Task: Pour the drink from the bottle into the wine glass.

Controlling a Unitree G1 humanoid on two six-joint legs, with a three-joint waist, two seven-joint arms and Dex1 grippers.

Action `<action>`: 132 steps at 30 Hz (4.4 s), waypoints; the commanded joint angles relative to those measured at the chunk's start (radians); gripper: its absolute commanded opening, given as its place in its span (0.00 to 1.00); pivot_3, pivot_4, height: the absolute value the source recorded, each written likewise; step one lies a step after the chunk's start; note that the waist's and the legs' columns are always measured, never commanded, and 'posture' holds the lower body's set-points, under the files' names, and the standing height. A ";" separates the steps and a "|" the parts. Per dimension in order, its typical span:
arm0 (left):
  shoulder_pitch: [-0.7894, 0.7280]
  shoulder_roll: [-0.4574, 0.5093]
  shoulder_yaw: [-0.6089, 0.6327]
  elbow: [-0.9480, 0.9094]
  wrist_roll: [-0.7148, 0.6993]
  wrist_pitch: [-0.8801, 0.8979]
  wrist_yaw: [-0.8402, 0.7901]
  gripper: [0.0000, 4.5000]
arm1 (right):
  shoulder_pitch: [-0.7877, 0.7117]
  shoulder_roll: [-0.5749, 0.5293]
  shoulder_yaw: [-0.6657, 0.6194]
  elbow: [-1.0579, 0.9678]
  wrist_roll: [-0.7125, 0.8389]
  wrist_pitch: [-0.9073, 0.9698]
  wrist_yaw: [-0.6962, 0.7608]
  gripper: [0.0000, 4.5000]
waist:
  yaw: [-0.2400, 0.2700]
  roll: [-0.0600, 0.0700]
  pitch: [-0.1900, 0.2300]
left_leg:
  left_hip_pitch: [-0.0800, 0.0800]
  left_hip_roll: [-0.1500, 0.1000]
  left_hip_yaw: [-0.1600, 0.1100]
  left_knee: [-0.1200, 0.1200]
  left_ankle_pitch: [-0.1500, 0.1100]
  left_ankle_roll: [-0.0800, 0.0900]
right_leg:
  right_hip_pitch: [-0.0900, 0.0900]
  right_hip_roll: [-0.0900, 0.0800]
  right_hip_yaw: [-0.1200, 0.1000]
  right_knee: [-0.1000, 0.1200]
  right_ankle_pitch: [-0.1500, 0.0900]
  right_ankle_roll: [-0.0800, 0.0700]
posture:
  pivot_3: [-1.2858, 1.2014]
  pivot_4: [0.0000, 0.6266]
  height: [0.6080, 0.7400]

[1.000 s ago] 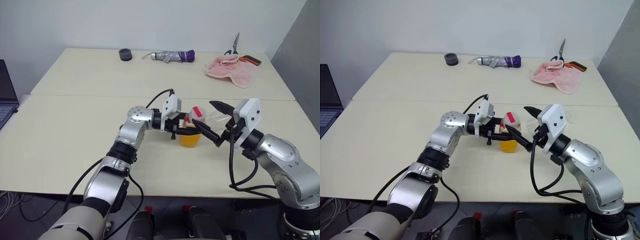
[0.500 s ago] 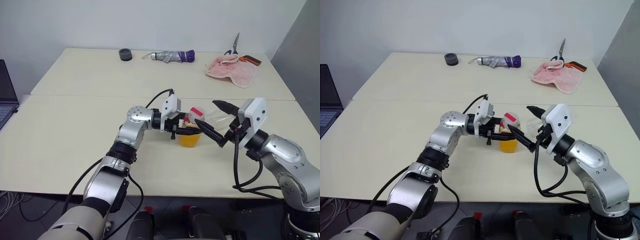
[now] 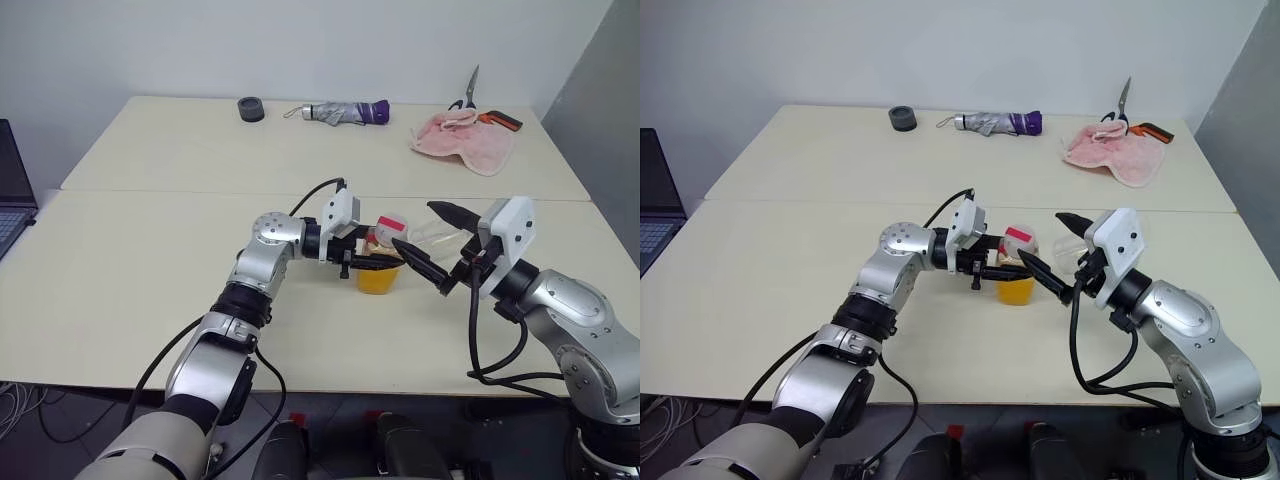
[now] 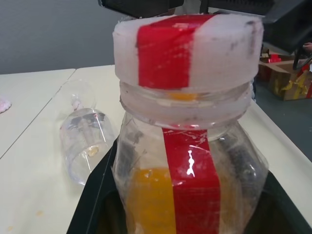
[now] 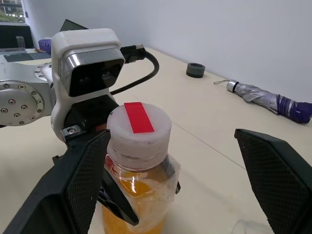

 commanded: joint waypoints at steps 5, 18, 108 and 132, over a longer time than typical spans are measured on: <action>-0.022 0.001 0.018 -0.033 -0.025 -0.011 -0.016 0.40 | 0.003 -0.015 -0.040 -0.018 -0.007 -0.008 -0.011 0.96 | 0.000 0.000 0.000 | 0.000 0.000 0.000 0.000 0.000 0.000 | 0.000 0.000 0.000 0.000 0.000 0.000 | 0.52 0.24 1.00; -0.022 0.001 0.019 -0.032 -0.024 -0.012 -0.015 0.40 | 0.005 -0.018 -0.038 -0.020 0.001 -0.007 -0.002 0.96 | 0.000 0.000 0.000 | 0.000 0.000 0.000 0.000 0.000 0.000 | 0.000 0.000 0.000 0.000 0.000 0.000 | 0.52 0.24 1.00; 0.023 0.008 0.022 -0.097 -0.036 0.027 -0.004 0.40 | -0.022 0.018 -0.241 0.055 0.236 0.004 -0.046 0.39 | 0.002 0.000 0.000 | 0.000 0.000 0.000 0.000 0.000 0.000 | 0.000 0.000 0.000 0.000 0.000 0.000 | 0.52 0.24 1.00; 0.058 0.081 0.100 -0.144 -0.065 0.087 0.100 0.40 | 0.283 0.032 -0.244 0.219 -0.035 -0.165 -0.037 1.00 | 0.000 0.001 0.000 | 0.002 0.001 0.003 0.000 0.000 0.000 | 0.000 0.002 0.003 0.001 0.000 0.000 | 0.52 0.24 1.00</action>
